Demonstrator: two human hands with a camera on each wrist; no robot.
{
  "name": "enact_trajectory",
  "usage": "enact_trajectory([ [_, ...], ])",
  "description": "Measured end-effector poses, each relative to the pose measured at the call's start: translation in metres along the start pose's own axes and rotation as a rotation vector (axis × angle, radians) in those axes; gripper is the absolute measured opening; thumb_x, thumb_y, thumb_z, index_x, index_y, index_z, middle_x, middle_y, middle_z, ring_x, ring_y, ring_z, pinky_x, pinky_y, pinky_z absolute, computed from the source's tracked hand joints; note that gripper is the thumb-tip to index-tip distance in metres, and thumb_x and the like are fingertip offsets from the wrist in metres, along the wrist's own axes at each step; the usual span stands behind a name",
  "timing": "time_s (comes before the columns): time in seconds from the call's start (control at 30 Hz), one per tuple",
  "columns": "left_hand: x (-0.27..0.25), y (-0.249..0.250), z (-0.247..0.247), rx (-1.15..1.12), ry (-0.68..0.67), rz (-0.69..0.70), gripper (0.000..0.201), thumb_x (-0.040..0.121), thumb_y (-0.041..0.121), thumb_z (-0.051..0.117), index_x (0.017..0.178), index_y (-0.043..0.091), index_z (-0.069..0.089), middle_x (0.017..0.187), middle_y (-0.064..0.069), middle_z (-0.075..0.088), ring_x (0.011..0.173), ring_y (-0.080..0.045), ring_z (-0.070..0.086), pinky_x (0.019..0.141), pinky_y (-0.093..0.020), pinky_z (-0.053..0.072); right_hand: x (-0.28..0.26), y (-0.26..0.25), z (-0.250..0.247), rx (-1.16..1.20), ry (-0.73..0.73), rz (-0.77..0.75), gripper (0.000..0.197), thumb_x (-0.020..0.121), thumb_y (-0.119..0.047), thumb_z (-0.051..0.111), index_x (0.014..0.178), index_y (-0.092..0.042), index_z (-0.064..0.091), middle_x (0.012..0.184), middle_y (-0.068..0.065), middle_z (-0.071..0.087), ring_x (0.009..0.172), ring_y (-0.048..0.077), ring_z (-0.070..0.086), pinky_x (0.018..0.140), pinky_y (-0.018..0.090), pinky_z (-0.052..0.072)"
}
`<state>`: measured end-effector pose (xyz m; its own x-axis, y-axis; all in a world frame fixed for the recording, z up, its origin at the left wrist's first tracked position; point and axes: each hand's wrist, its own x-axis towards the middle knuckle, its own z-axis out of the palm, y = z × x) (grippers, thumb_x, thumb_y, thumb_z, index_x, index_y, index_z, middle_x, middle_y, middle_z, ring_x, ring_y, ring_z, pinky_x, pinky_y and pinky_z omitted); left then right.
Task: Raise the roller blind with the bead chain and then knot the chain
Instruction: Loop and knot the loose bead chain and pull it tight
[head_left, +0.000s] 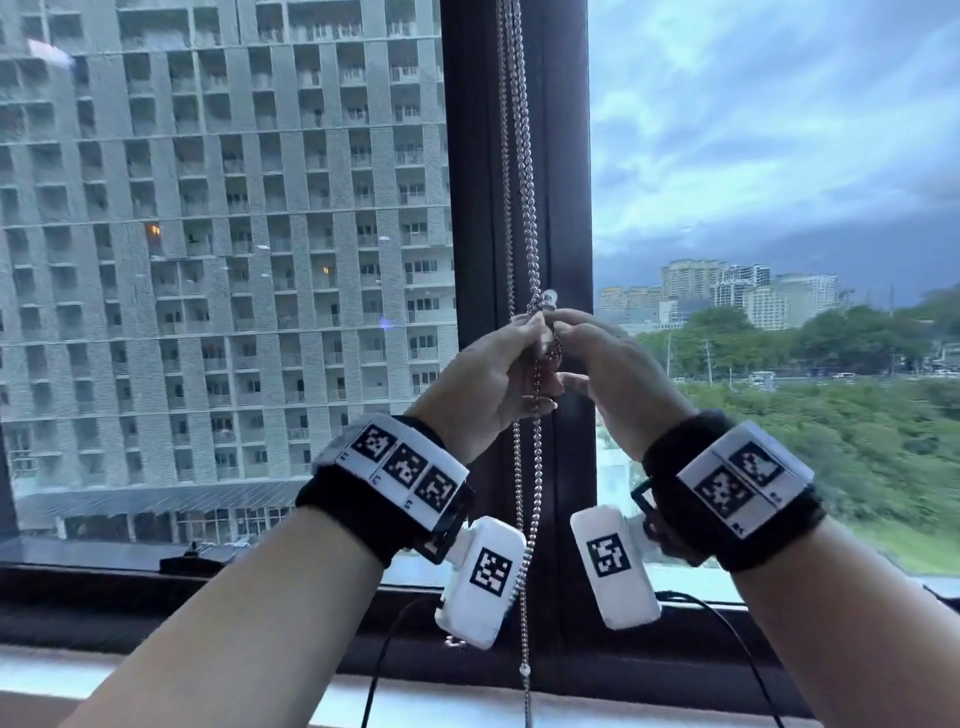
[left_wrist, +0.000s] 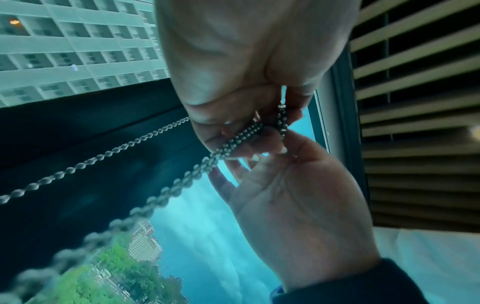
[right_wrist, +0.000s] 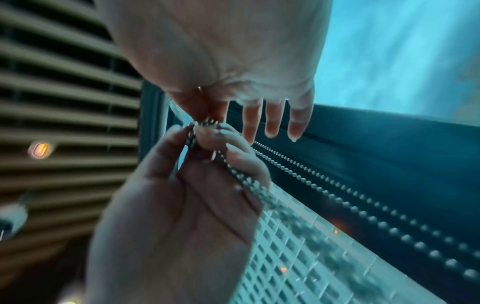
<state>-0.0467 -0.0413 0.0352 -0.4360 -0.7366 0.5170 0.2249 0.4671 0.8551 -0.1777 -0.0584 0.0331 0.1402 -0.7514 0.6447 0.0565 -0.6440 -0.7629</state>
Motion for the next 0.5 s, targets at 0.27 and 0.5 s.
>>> enact_trajectory([
  [0.27, -0.004, 0.003, -0.007, -0.115, -0.167, -0.124, 0.034, 0.091, 0.032, 0.042, 0.065, 0.021, 0.061, 0.073, 0.001, 0.062, 0.065, -0.012, 0.06, 0.062, -0.028, 0.049, -0.003, -0.012, -0.007, 0.262, -0.286, 0.01, 0.007, 0.088, -0.015, 0.055, 0.085, -0.011, 0.058, 0.066, 0.003, 0.058, 0.057, 0.016, 0.047, 0.052, 0.023, 0.043],
  [0.5, -0.008, -0.004, -0.024, 0.023, 0.018, -0.014, 0.02, 0.094, 0.024, 0.046, 0.077, 0.019, 0.056, 0.078, 0.006, 0.058, 0.079, -0.009, 0.058, 0.075, -0.029, 0.048, -0.002, -0.014, -0.008, 0.006, -0.087, -0.025, 0.031, 0.091, -0.031, 0.053, 0.061, -0.023, 0.057, 0.066, -0.007, 0.052, 0.069, 0.011, 0.049, 0.081, 0.037, 0.04],
])
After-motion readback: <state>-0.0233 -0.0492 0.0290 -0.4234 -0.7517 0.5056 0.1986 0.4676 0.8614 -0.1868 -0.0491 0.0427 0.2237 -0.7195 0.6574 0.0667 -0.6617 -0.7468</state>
